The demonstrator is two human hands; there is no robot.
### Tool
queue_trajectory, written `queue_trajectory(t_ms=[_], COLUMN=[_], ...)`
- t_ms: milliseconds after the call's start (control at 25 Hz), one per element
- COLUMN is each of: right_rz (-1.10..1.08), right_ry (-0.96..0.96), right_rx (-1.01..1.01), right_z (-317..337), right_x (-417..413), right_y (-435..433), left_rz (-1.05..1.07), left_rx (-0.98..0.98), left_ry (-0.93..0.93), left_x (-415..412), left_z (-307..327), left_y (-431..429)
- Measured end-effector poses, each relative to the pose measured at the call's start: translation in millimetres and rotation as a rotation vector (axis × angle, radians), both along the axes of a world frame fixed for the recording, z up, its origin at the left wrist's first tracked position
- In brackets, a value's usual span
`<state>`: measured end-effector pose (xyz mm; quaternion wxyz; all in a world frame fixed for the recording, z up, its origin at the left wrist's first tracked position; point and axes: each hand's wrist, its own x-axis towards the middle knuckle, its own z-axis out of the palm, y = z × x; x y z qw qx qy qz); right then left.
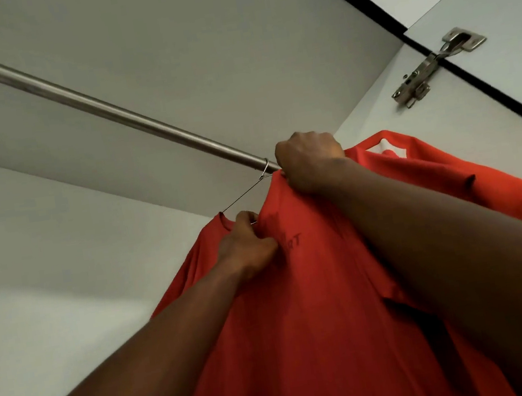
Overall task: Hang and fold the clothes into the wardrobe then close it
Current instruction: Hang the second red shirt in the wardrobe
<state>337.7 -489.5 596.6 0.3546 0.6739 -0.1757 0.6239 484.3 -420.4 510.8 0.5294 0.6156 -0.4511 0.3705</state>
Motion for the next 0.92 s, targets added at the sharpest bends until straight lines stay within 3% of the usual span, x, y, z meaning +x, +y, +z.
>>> queue_trajectory(t_ms=[200,480,760,920], right_rz=[-0.053,0.327,0.366,0.522], right_ry=[-0.093,0.217,0.47,0.601], right_rx=[-0.081,-0.051,-0.031,0.072], right_z=[-22.4,-95.8,-188.6,-272.2], right_x=[-2.6,10.2,41.2,39.9], right_y=[-4.5,9.7,39.5,76.2], left_rz=[0.182,0.441,0.626,0.624], left_rx=[0.145,0.338,0.487,0.554], left_ry=[-0.167,-0.191,-0.215,-0.131], left_x=[9.7,-8.3,-19.7,-37.9], left_z=[-31.2,-131.7,-216.2,-288.8], left_y=[3.5,57.9,141.2,199.8])
